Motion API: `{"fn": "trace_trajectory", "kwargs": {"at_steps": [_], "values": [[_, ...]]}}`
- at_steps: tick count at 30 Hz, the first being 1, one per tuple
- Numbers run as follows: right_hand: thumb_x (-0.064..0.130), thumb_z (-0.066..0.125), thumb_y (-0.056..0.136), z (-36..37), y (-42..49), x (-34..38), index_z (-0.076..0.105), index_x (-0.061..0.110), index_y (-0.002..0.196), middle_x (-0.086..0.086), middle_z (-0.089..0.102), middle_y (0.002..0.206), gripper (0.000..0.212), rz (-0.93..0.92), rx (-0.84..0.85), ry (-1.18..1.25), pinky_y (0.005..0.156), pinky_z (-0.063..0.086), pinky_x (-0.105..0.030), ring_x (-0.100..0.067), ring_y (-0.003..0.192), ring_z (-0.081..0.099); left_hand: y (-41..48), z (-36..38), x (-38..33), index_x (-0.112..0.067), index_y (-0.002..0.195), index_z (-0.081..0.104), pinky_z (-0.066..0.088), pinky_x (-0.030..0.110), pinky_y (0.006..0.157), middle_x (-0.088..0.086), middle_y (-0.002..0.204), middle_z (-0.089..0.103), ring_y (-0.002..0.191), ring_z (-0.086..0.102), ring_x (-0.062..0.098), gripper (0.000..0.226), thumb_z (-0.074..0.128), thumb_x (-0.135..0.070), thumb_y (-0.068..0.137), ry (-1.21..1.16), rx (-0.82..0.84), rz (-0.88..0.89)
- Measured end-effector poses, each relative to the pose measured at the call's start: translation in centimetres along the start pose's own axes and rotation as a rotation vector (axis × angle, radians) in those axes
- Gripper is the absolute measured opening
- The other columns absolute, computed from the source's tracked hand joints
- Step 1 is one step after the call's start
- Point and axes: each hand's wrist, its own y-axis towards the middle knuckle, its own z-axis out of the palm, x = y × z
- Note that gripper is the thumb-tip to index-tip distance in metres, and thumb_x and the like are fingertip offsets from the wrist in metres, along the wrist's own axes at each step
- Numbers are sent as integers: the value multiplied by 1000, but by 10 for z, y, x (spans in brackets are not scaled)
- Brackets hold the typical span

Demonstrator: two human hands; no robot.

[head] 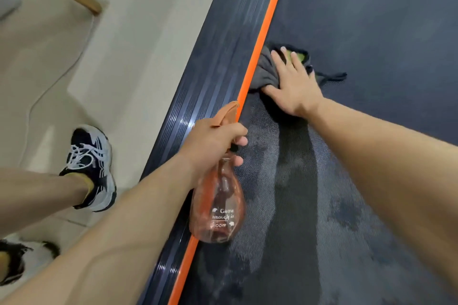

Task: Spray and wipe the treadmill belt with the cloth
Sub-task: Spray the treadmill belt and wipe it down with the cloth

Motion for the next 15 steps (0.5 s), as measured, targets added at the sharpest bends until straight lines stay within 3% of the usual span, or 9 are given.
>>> {"fn": "trace_trajectory", "kwargs": {"at_steps": [2,4,7,10,12,14,15], "values": [[49,47,95,11,-40,4,5,24,163,1,-4,172,84,-73,17,-69,123,9,-62,-21,158,-4,-2,0,2,-19,95,66,48,27,55,17,94,76,51,62,21,4,69,-18,93,3,-14,-7],[55,38,89,32,-100,2,3,24,163,1,-7,171,88,-259,79,-145,124,9,-60,-21,158,-7,-3,3,5,-29,93,68,49,25,52,21,95,75,51,62,21,12,68,-17,93,-12,-35,-9],[65,30,87,27,-112,-19,-2,31,163,8,-11,170,89,-440,201,-217,123,0,-48,-12,155,-15,-6,7,12,-24,90,66,47,25,53,13,90,73,49,60,23,8,69,-16,92,-6,-37,-29],[59,43,97,3,-56,-24,-5,30,163,8,-14,170,86,-212,170,-158,125,7,-56,-14,156,-13,-8,12,19,-21,96,63,44,29,57,11,87,71,49,58,24,11,70,-15,90,10,-15,-44],[57,42,99,0,-41,-20,-6,27,163,5,-15,170,85,-76,145,-120,125,6,-57,-18,157,-13,-11,16,19,-22,102,65,44,26,51,13,88,69,53,58,23,14,70,-13,92,0,-6,-34],[58,37,100,15,-65,-13,-7,24,162,2,-15,170,84,-68,101,-133,124,5,-56,-22,157,-13,-16,18,20,-22,116,68,45,23,44,15,91,67,58,57,23,25,68,-11,94,20,-1,-28],[59,34,99,27,-89,-12,-7,22,162,0,-14,170,84,-94,92,-148,123,7,-57,-24,157,-12,-19,20,22,-21,123,68,47,23,48,14,91,68,59,58,24,30,67,-12,94,39,-2,-30]]}}
